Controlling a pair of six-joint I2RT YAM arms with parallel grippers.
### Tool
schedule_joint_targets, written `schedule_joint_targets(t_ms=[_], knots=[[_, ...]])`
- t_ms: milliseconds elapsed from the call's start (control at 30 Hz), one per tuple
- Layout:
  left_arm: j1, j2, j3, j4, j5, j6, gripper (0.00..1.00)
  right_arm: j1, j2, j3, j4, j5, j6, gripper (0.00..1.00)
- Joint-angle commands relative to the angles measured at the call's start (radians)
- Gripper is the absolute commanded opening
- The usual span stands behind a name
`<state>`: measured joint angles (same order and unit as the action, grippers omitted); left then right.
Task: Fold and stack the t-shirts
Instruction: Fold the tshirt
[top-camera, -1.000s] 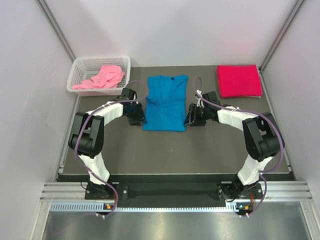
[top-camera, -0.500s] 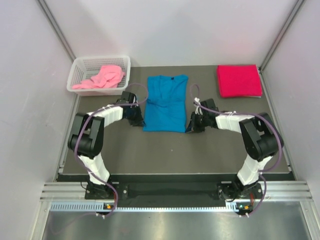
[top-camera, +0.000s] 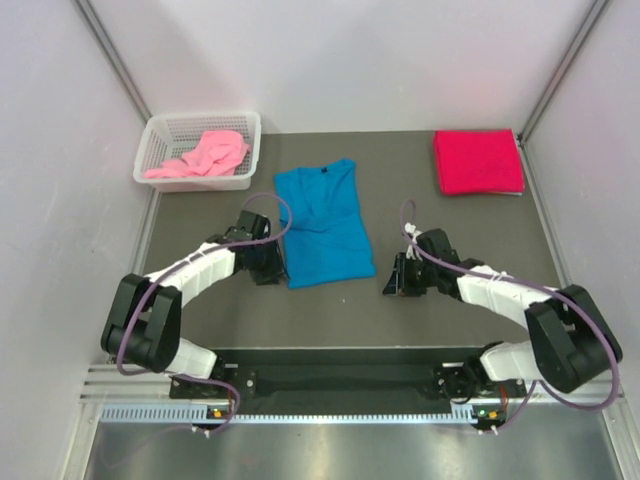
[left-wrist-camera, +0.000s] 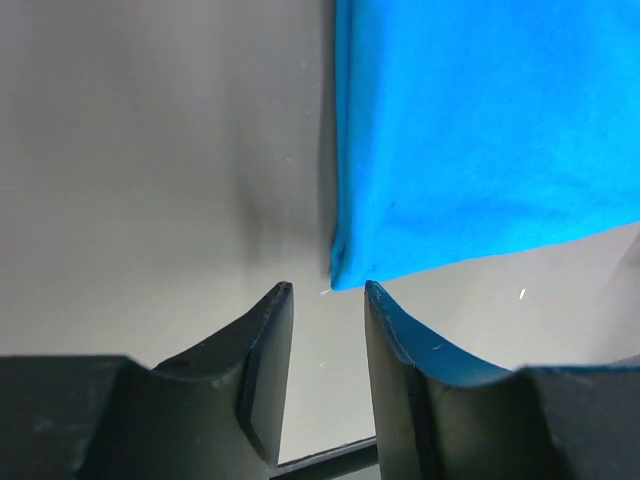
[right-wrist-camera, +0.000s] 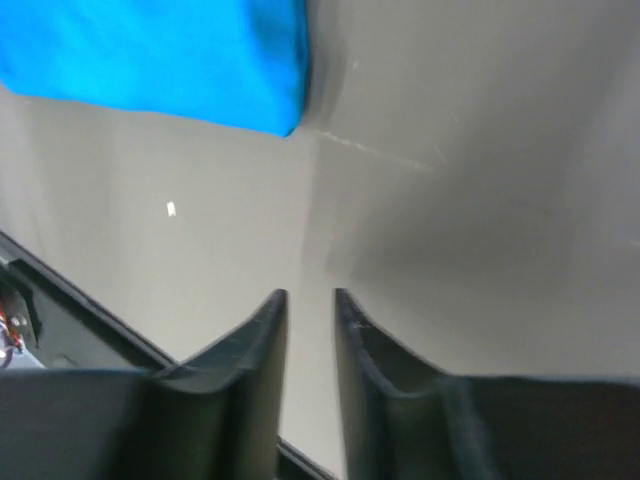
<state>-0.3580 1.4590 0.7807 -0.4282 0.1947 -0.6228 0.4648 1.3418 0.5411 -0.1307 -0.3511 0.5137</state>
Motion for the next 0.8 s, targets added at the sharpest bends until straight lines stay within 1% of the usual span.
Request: schedule_joint_targets(t_ms=[0,33,67,100,200,233,300,333,367,433,467,533,567,667,767], knots=[[0.005,-0.060,0.058,-0.047,-0.095,0.005,0.40,0.011,-0.096,0.034,-0.018,0.032,0.006,0.28],[0.007,-0.049,0.101,-0.043,-0.097,0.006,0.39,0.009,-0.096,0.052,-0.030,0.037,-0.010,0.35],[0.011,-0.039,0.123,-0.034,-0.095,0.011,0.39,0.009,-0.084,0.098,-0.047,0.041,-0.020,0.37],[0.013,-0.022,0.146,-0.018,-0.068,0.015,0.38,0.009,-0.070,0.121,-0.075,0.046,-0.029,0.39],[0.022,0.078,0.241,0.019,-0.048,0.023,0.36,0.008,-0.009,0.197,-0.086,0.046,-0.055,0.41],[0.025,0.140,0.297,0.017,-0.035,0.024,0.34,0.005,0.009,0.219,-0.084,0.046,-0.078,0.43],[0.033,0.196,0.348,0.019,-0.035,0.034,0.32,-0.017,0.088,0.322,-0.095,0.061,-0.105,0.46],[0.034,0.245,0.394,0.020,-0.043,0.035,0.29,-0.029,0.120,0.364,-0.098,0.063,-0.127,0.48],[0.042,0.267,0.417,0.020,-0.049,0.037,0.29,-0.050,0.194,0.458,-0.099,0.054,-0.139,0.49],[0.050,0.328,0.481,0.006,-0.052,0.040,0.28,-0.064,0.275,0.557,-0.119,0.025,-0.184,0.48],[0.054,0.346,0.502,0.000,-0.069,0.044,0.27,-0.075,0.351,0.650,-0.127,0.017,-0.199,0.47],[0.057,0.385,0.549,-0.020,-0.087,0.051,0.26,-0.083,0.425,0.739,-0.161,-0.029,-0.254,0.47],[0.059,0.396,0.560,-0.023,-0.113,0.057,0.26,-0.084,0.494,0.816,-0.170,-0.044,-0.276,0.47],[0.063,0.434,0.591,-0.023,-0.132,0.066,0.26,-0.083,0.601,0.922,-0.188,-0.077,-0.362,0.48],[0.067,0.477,0.624,-0.018,-0.130,0.072,0.26,-0.083,0.664,0.974,-0.187,-0.107,-0.438,0.50]])
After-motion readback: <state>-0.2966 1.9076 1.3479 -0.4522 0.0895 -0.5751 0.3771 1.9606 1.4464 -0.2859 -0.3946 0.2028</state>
